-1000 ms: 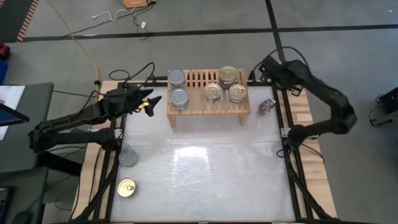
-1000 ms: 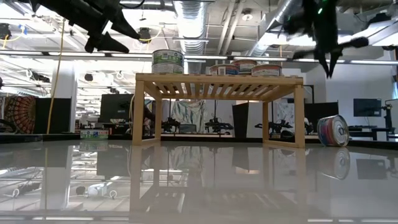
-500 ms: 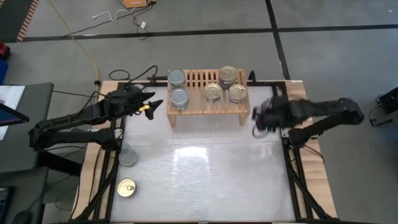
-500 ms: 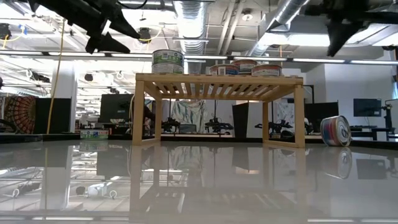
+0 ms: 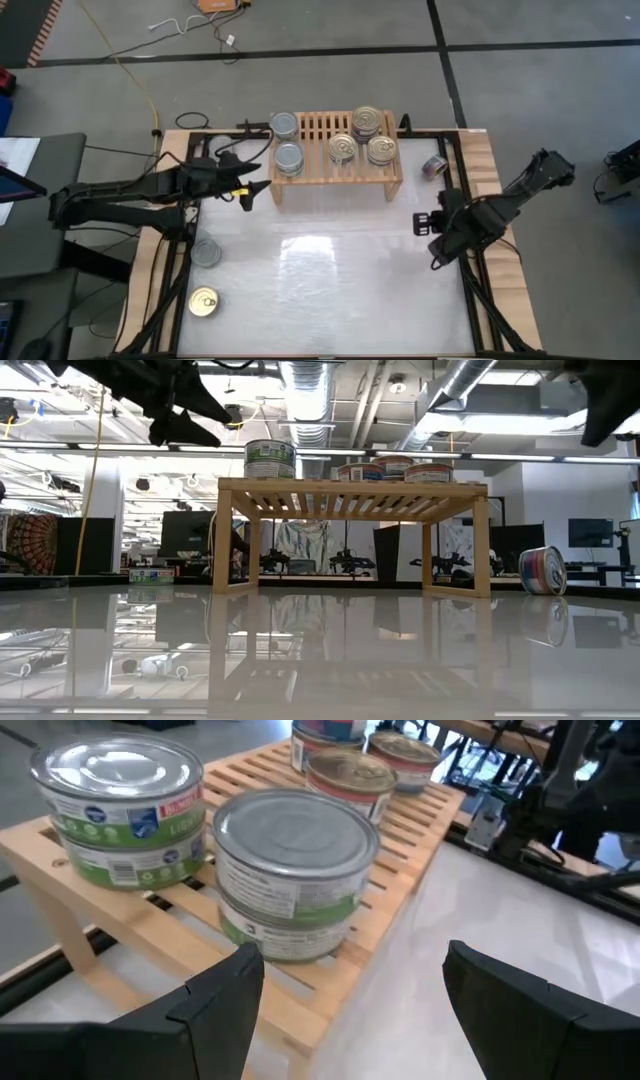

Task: Stack canned seafood by type on shelf
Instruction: Stack the blue-pink tuna can on top of the other blue-pink tuna can on the shelf

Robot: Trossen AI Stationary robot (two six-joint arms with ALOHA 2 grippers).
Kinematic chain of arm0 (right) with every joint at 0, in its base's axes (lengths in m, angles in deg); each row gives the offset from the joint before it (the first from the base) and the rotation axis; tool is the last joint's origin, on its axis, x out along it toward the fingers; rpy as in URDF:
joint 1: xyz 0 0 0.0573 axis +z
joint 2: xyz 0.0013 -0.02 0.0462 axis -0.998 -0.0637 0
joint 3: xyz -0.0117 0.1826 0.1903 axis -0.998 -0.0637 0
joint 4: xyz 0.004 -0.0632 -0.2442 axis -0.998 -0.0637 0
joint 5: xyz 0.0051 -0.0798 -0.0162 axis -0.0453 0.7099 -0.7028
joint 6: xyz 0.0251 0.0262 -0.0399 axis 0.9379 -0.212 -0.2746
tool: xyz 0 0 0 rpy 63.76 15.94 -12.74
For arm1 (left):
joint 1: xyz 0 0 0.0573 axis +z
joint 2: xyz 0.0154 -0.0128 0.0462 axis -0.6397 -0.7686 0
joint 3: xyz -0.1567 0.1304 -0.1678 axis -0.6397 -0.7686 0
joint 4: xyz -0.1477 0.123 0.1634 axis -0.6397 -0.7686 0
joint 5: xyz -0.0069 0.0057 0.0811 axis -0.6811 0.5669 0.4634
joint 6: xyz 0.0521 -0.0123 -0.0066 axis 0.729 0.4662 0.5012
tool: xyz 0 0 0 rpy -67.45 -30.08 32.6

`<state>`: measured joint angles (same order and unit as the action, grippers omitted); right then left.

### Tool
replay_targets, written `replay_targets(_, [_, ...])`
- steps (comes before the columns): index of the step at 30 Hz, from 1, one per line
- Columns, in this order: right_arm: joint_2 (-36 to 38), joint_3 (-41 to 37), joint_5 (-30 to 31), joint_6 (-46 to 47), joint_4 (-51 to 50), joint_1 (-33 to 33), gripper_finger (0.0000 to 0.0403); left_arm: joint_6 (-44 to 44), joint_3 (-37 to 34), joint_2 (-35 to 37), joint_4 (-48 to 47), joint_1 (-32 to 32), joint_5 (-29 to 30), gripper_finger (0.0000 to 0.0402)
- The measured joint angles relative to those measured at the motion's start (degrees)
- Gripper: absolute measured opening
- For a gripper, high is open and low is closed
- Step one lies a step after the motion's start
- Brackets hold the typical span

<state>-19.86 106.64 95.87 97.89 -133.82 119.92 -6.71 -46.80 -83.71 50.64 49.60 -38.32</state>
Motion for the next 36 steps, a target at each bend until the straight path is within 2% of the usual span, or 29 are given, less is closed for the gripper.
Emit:
replay_targets(5, [-0.16,-6.25,-4.04,1.39,0.87,-0.67,0.0023,-1.36,-0.02,1.87,-3.19,-0.83,0.02,0.0297])
replay_targets(10, [-1.22,-7.96,-5.4,-11.7,0.04,-4.16,0.0025,-0.53,-0.02,3.73,-6.64,-0.98,0.05,0.0297])
replay_targets(16, [-1.2,-7.94,-5.01,-35.15,-0.07,-13.12,0.0025,-0.2,-0.02,4.24,-7.25,-0.97,2.22,0.0297])
replay_targets(23, [-1.2,-7.94,-4.25,-72.98,-0.05,-26.1,0.0026,3.06,-0.02,4.24,-7.21,-0.96,4.5,0.0297])
replay_targets(26, [-1.2,-7.94,0.18,-80.46,-0.06,-31.91,0.0024,5.49,-0.02,4.24,-7.21,-0.96,4.6,0.0297])
replay_targets(29, [-1.2,-7.94,8.23,-82.53,0.07,-37.51,0.0024,6.42,-0.02,4.23,-7.14,-0.96,5.04,0.0297])
replay_targets(32, [-1.2,-7.95,14.44,-90.4,2.27,-42.33,0.0024,6.49,-0.02,4.16,-7.1,-0.96,6.81,0.0297])
replay_targets(36, [-1.16,-10.89,16.25,-103.85,9.96,-48.21,0.0024,6.49,-0.02,4.18,-7.06,-0.96,8.29,0.0297])
